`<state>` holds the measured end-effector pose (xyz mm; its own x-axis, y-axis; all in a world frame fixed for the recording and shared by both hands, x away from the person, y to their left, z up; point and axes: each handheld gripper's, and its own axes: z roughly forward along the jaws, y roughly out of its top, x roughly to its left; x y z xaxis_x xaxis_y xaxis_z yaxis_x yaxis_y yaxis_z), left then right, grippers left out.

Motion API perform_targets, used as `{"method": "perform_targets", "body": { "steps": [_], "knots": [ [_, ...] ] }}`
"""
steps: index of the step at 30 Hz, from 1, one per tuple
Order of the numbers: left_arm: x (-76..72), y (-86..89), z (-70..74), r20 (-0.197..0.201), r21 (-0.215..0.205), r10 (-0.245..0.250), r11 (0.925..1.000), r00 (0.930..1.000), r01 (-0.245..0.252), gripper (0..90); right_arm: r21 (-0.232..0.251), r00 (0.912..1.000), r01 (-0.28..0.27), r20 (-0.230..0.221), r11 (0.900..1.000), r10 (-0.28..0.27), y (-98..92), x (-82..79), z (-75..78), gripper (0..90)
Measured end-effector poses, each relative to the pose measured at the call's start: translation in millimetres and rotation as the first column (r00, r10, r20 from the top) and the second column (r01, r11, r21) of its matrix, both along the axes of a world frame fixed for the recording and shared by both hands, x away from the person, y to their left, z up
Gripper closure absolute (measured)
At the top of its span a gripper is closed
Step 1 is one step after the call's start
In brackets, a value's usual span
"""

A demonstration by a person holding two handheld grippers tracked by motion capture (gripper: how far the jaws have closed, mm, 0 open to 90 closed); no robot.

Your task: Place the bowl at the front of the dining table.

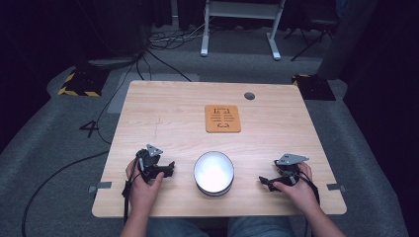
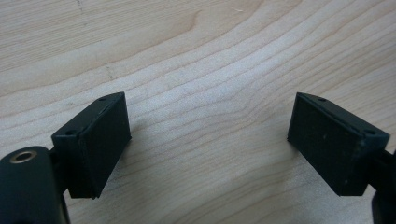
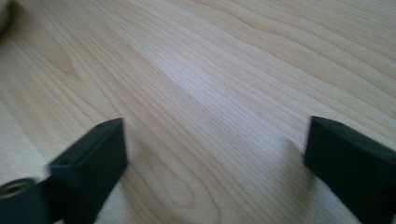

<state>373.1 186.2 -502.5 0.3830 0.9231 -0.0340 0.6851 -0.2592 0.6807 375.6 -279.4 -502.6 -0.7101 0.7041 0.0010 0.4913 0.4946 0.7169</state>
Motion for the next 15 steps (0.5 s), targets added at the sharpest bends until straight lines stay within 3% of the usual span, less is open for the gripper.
{"method": "perform_targets", "body": {
  "steps": [1,2,3,5,6,9,15],
  "knots": [
    [-0.2,-0.2,-0.1,-0.005,-0.004,-0.003,1.0,1.0,0.003,13.1,0.016,0.9999,-0.011,-0.006,1.0,0.011,0.0,0.3,2.4,22.0],
    [-0.2,-0.2,-0.1,-0.004,-0.004,-0.002,1.0,1.0,0.002,13.1,0.031,0.9998,-0.014,-0.017,0.999,0.014,0.2,0.5,5.3,23.1],
    [-0.1,-0.2,0.0,-0.005,-0.003,-0.003,1.0,1.0,0.003,13.1,0.037,0.9997,-0.018,-0.013,0.999,0.019,-0.1,1.2,7.9,15.1],
    [-0.1,-0.2,-0.1,-0.002,-0.003,-0.001,1.0,1.0,0.001,13.1,0.042,0.9999,-0.011,-0.009,0.999,0.012,0.9,1.1,10.6,11.5],
    [-0.2,-0.2,-0.1,-0.004,-0.005,-0.002,1.0,1.0,0.002,13.1,0.044,0.9997,-0.024,0.002,0.999,0.024,1.8,1.4,16.8,21.2],
    [0.0,0.1,0.1,0.001,0.002,0.0,1.0,1.0,0.0,13.1,0.046,0.9993,-0.038,0.003,0.998,0.038,4.6,0.0,26.2,16.5],
    [-0.1,-0.1,0.0,-0.003,-0.002,-0.002,1.0,1.0,0.002,13.1,0.056,0.9982,-0.06,0.005,0.997,0.06,9.2,-3.9,44.6,15.9]
  ]
}}
